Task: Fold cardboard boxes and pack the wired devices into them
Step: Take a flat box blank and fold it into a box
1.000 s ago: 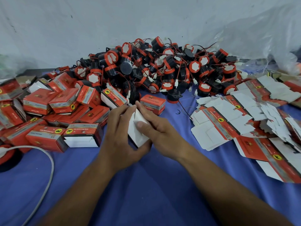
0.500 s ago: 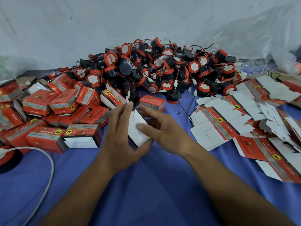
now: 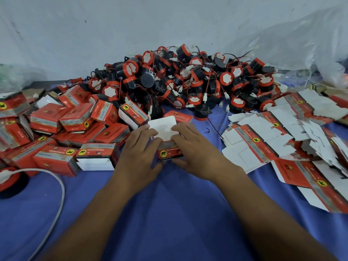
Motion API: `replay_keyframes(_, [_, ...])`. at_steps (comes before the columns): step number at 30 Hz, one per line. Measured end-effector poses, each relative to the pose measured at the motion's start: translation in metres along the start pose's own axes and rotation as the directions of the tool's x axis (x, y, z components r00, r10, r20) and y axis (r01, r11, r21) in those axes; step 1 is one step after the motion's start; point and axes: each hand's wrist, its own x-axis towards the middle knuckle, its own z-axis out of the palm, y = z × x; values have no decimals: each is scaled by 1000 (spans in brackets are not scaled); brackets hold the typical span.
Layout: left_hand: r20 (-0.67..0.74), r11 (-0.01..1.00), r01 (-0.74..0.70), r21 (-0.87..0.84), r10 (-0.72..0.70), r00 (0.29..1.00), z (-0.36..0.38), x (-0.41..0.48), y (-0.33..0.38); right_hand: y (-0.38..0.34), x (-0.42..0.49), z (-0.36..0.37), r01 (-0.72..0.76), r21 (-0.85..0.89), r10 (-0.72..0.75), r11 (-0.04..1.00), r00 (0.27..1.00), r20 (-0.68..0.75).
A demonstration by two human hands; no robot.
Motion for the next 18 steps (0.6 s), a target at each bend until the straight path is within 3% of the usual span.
replay_keyframes(3, [-21, 996, 80, 31, -79, 997, 0, 2, 2, -1, 1, 1, -145, -94, 146, 985, 989, 6])
replay_keyframes(5, [33, 984, 173, -40, -171, 985, 1, 2, 4, -3, 1, 1, -236, -86, 237, 968, 972, 2])
replay_keyframes(7, [91, 956, 234, -177, -221, 971, 3, -1, 7, -2, 1, 2, -297, -56, 298, 953, 955, 13])
replay_keyframes(10, [183, 825, 356, -438, -306, 934, 4, -5, 7, -1, -1, 3, -287, -106, 291, 952, 956, 25])
replay_keyframes(11, [196, 795, 385, -469, -331, 923, 4, -6, 6, 0, -2, 5, -292, -68, 294, 954, 955, 30])
replay_keyframes(13, [212, 779, 427, -460, -370, 904, 5, -7, 2, 4, -5, 6, -329, 220, 321, 918, 944, 73])
replay_keyframes(15, [212, 791, 443, -421, -389, 896, 8, -8, 1, 20, -9, 11, -316, 402, 342, 860, 940, 7])
replay_keyframes(18, [282, 847, 419, -326, -336, 899, 14, -8, 5, 43, -10, 19, -406, 147, 425, 902, 895, -137])
